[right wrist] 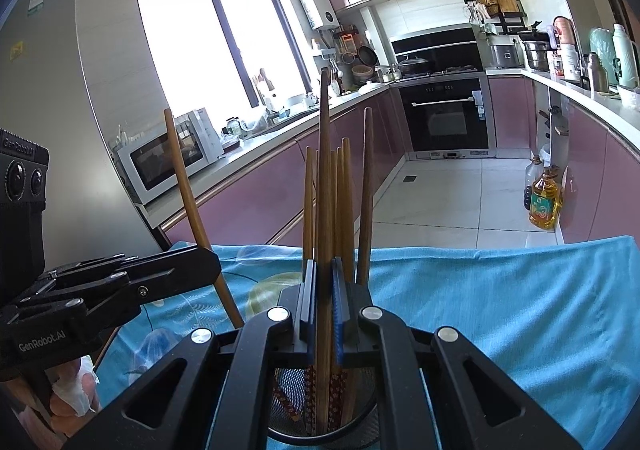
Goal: Organize utensils
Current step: 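Push both held chopsticks down into the mesh cup, then open both grippers to release the chopsticks into the cup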
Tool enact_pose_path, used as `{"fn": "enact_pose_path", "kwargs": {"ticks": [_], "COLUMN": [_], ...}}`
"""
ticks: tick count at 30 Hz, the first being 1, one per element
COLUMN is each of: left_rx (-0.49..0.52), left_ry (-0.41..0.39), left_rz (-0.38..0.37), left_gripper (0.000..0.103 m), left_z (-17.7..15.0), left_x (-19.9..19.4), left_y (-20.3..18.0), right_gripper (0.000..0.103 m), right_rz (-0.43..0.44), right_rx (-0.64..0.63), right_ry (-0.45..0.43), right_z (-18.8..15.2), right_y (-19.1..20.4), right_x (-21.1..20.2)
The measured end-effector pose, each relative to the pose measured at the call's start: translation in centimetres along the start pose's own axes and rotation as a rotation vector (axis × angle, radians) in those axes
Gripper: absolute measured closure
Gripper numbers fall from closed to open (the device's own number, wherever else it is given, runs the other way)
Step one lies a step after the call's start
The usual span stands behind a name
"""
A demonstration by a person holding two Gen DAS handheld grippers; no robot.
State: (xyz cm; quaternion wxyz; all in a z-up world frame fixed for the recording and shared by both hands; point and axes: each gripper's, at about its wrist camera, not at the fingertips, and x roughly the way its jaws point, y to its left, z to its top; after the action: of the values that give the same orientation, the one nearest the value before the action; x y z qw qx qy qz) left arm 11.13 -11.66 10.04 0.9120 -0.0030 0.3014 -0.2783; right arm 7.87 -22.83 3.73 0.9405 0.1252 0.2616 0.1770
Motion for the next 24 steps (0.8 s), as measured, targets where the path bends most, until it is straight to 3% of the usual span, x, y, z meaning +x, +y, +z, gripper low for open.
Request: {"fn": "enact_pose_path", "kwargs": {"ticks": [24], "left_rx": [0.009], "left_ry": [0.045], "left_rz": [0.018], "left_gripper": [0.096], "left_z": [-1.0], "left_x": [2.8], "left_y": [0.3], "right_gripper": [0.096], "right_rz": [-0.004], "right_rx": [0.003], "right_ry": [0.051], "right_z": [-0.8], "right_y": [0.0], "right_x": [0.4]}}
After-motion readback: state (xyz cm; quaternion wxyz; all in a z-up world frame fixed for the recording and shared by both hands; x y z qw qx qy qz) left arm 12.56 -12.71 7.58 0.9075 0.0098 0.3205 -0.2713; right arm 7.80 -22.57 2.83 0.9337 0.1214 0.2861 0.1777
